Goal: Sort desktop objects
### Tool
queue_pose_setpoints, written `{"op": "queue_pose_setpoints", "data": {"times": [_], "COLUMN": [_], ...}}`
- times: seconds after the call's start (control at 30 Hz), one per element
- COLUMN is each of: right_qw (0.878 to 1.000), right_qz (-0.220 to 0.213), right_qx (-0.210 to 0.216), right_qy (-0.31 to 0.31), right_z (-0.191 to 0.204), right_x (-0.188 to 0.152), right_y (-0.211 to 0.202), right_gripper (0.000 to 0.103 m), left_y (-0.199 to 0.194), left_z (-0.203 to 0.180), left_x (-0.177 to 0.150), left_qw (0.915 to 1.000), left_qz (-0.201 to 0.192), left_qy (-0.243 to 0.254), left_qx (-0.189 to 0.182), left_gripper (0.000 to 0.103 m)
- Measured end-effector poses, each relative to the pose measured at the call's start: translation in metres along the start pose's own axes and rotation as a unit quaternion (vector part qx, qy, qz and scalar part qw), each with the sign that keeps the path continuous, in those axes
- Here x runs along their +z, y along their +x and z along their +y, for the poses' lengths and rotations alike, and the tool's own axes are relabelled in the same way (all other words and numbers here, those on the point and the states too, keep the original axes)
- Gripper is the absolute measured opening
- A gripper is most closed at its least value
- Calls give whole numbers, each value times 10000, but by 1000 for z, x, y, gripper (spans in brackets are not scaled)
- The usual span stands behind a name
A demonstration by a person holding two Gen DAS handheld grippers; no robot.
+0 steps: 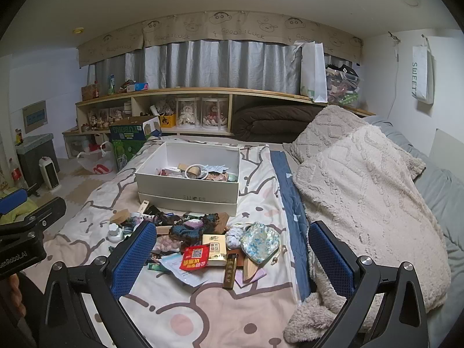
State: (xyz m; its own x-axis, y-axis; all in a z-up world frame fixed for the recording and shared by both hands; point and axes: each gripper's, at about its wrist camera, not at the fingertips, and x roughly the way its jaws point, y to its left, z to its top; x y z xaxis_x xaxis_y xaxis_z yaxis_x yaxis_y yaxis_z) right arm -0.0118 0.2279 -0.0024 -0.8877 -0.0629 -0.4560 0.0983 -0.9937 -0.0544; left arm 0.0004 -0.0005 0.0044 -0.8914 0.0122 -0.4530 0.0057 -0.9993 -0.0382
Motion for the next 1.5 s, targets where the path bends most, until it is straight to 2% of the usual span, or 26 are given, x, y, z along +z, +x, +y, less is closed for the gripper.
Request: {"op": "queue_pose_setpoints", "data": {"times": [0.47, 0.83, 1.07, 1.5], "right_qw": [10000, 9999, 9993, 9957], "right_qz": [21, 166, 381, 913], "right_qx": [-7, -23, -5, 136], "right_qy": [-48, -40, 43, 122], "right_z": [3, 1, -4, -7], "right_x": [-3, -8, -15, -39], "right_y": [0, 12, 26, 66], "right_gripper": [103, 103, 103, 103], "left_y": [2, 20, 40, 86], "left_z": [0, 14, 24, 13], "left_x": [-3, -8, -17, -50], "left_qw": [10000, 9997, 9982, 9924], "left_qz": [44, 194, 509, 1222], "left_qy": [-3, -132, -321, -100], "left_qx": [0, 57, 69, -2], "left_gripper": [103, 103, 103, 103]}}
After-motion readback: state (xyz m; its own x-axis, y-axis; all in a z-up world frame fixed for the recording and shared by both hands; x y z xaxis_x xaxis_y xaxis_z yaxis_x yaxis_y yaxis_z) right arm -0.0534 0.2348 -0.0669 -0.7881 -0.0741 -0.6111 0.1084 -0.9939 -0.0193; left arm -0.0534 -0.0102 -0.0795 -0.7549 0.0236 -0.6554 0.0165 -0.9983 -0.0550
